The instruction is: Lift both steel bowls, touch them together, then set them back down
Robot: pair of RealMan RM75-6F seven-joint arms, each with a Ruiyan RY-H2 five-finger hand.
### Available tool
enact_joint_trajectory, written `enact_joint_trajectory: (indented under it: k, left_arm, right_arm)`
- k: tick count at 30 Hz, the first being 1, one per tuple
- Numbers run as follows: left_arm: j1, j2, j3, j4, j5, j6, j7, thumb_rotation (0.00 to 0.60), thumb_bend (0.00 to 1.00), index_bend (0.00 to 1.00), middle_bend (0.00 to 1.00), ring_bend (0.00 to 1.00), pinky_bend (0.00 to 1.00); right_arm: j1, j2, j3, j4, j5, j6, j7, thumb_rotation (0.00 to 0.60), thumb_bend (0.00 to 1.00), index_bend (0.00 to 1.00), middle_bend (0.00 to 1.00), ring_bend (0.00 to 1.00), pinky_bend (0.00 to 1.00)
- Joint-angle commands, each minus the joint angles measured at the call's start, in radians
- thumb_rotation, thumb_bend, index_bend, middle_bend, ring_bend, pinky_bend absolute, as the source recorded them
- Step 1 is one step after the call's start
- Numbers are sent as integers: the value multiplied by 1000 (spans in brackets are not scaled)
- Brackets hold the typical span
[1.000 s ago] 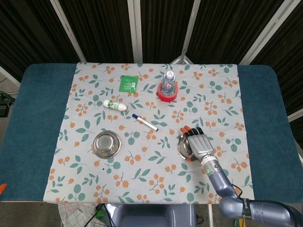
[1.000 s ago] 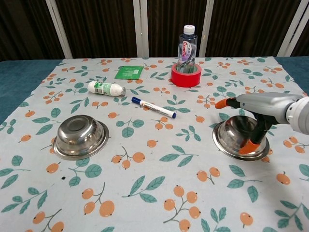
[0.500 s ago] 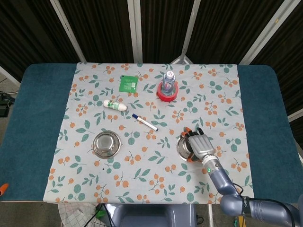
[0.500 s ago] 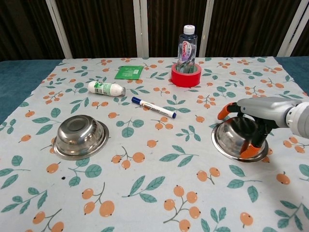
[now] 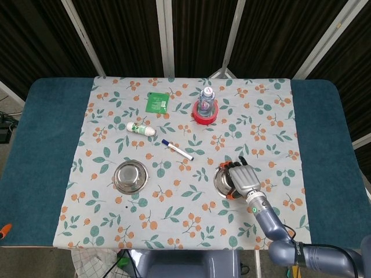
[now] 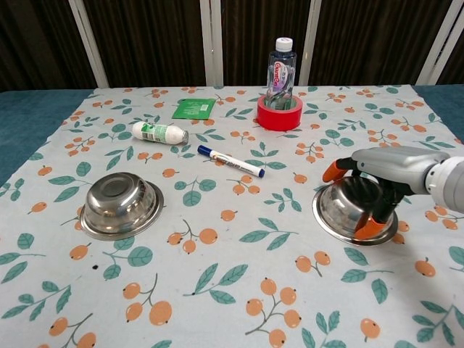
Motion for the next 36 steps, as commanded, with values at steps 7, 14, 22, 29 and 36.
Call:
enact_joint_trajectory:
  k: [7,14,22,29,36]
  left_arm:
    - [-80,50,17,-126,98,-103,74,600,40,147,1,0,75]
    - [-173,21,-14,-227,144,-202,162,600,50,223,86,4,174]
    - [-346,25,-83,-391,-162,-489,384,600,0,155,0,0,35]
    - [-504,-63,-159,-380,-482,-632,466,600,0,136,0,0,10]
    - [-630,-168,-187,-262,-645,-711,453,600,0,122,0,0,10]
  right_arm:
    - [2,3,-9,-15,-14,24,3,600,23,318,257,400,0]
    - [3,18,-12,-36,-10,36,-2,600,24,343,262,400,0]
    - [-1,55,-9,-63,-8,50,9,600,24,343,261,400,0]
    - [-10,100,-1,-94,-13,68,28,600,24,343,261,400,0]
    - [-22,143,-2,-114,-21,77,47,600,24,344,261,400,0]
